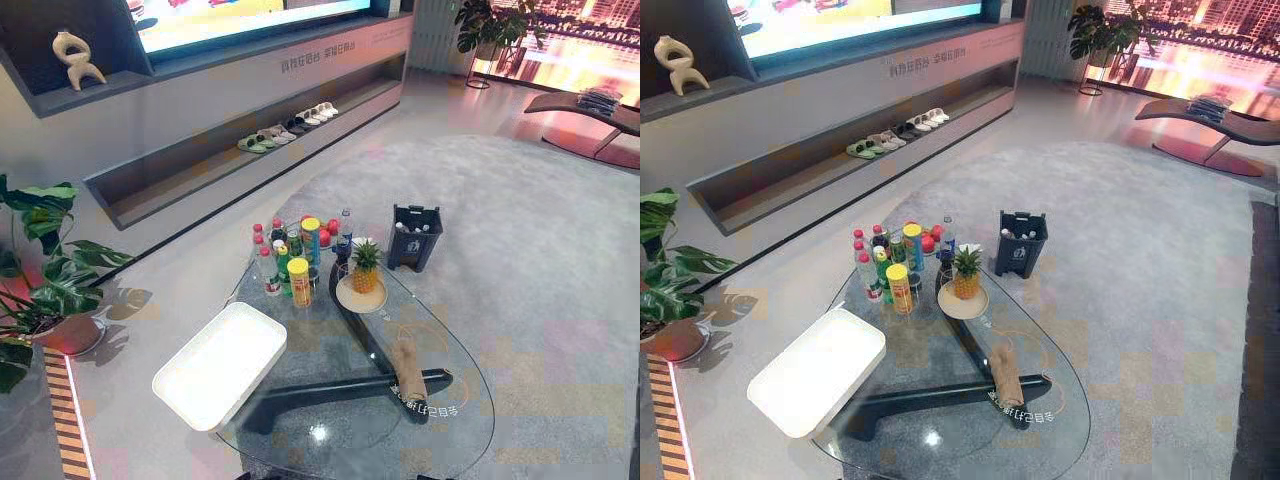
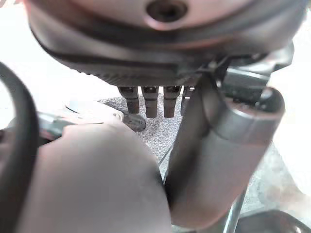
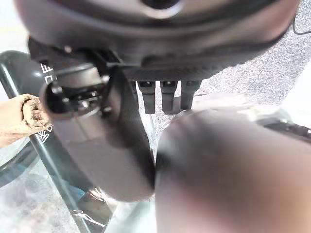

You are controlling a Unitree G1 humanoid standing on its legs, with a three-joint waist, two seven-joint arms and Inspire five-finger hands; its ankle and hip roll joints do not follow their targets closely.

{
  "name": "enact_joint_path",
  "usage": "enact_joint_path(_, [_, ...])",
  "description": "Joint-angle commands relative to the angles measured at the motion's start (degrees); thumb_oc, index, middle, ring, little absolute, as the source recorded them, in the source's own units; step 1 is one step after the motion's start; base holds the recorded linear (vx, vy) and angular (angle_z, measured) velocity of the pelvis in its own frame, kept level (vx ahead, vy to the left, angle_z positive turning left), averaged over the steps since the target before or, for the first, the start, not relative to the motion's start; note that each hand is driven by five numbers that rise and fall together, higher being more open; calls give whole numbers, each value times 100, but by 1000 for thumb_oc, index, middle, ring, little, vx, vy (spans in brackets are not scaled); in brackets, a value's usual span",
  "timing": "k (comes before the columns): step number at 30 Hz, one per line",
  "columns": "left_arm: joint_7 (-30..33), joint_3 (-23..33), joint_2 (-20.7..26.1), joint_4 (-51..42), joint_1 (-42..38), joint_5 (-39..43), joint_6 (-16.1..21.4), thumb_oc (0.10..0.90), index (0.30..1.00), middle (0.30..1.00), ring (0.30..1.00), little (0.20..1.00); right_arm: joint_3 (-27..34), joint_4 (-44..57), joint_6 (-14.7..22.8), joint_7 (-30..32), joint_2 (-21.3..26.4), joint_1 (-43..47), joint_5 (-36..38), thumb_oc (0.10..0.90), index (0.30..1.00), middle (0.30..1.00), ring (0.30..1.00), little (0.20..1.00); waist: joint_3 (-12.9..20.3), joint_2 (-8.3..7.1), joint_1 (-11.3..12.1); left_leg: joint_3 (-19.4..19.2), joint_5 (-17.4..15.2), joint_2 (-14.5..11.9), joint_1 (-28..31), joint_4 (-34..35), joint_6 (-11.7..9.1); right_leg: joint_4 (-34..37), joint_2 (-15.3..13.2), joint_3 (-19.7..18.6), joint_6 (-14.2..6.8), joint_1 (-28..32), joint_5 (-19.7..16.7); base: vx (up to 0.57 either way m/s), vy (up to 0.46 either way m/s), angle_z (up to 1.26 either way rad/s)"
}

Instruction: Wipe the table with a cloth and put it in the basket.

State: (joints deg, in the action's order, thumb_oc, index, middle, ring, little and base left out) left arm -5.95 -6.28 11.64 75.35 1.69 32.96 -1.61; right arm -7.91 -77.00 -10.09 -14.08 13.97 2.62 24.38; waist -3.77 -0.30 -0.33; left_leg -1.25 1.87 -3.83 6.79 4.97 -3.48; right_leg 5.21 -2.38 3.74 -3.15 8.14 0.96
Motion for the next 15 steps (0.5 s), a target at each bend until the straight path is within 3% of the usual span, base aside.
enact_joint_path(1, [-141, -124, -121, 300, -313, 16, 79, 800, 900, 900, 900, 900, -386, -351, -168, -194, -81, -85, -304, 800, 900, 900, 900, 900, -81, -69, -63, -316, -318, 104, 68, 3, 1, -75, -196, 196, -240, -71, -59, 198, 118, -6])
enact_joint_path(2, [88, -116, -116, 305, -312, -6, 178, 800, 900, 900, 900, 900, -374, -357, -170, -197, -75, -94, -300, 800, 900, 900, 900, 900, -74, -68, -59, -312, -318, 105, 69, 3, 4, -75, -195, 196, -238, -66, -54, 0, 0, 0])
enact_joint_path(15, [-60, -122, -131, 324, -346, -26, 52, 800, 900, 900, 900, 900, -344, -367, -164, -238, -68, -80, -275, 800, 900, 900, 900, 900, -71, -72, -67, -322, -321, 92, 70, 3, 4, -84, -197, 190, -241, -75, -55, 0, 0, 0])
